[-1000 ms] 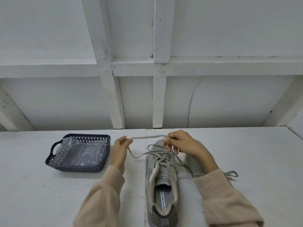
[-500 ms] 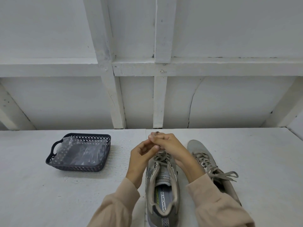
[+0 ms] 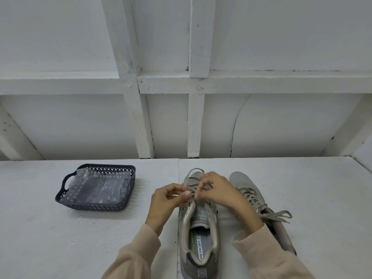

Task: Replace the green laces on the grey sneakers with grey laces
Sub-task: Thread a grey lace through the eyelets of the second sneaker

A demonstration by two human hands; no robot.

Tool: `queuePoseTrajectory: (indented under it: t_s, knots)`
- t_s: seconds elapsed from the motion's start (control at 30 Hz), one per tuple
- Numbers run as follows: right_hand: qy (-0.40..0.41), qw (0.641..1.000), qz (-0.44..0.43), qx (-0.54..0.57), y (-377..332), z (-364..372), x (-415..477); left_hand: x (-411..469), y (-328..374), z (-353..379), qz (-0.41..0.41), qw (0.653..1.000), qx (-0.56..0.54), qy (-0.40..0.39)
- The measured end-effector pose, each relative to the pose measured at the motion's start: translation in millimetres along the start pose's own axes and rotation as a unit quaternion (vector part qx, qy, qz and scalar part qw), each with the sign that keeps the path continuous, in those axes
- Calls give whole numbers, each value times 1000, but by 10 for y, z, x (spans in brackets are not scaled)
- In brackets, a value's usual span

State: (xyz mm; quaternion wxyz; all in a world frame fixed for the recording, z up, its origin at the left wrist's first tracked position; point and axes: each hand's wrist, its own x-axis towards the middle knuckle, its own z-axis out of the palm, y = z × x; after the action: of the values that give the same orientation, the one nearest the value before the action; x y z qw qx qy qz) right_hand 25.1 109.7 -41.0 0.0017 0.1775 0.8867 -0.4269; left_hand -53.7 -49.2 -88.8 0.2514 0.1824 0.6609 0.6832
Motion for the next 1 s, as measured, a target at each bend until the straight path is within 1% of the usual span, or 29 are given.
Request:
queuePoseTrajectory:
  t_s: [0.07, 0.13, 0.23, 0.37, 0.57, 0.73, 0.83, 0.93, 1.0]
  knots:
    - [-34, 998, 11, -42, 33, 45, -31, 9, -20, -13, 11, 998, 59, 0]
    - [-17, 998, 27, -63, 68, 89, -21, 22, -34, -7, 22, 995, 101, 3]
    - [-7, 998, 44, -44, 78, 144, -13, 40, -61, -15, 44, 990, 137, 8]
    - [15, 999, 33, -22, 77, 172, -19, 55, -82, -26, 63, 983, 174, 11]
    - [33, 999, 31, -2, 136, 245, 4, 22, -127, -35, 32, 988, 150, 19]
    - [43, 998, 36, 2, 147, 289, -7, -55, -121, 46, -27, 998, 57, 14]
    - [42, 998, 38, 5, 174, 290, 1, -77, -109, 63, -43, 999, 27, 0]
    - [38, 999, 32, -3, 180, 288, 11, -67, -81, 23, -64, 998, 26, -12]
    - [34, 999, 25, -8, 176, 295, 14, -51, -75, -11, -84, 995, 45, -28]
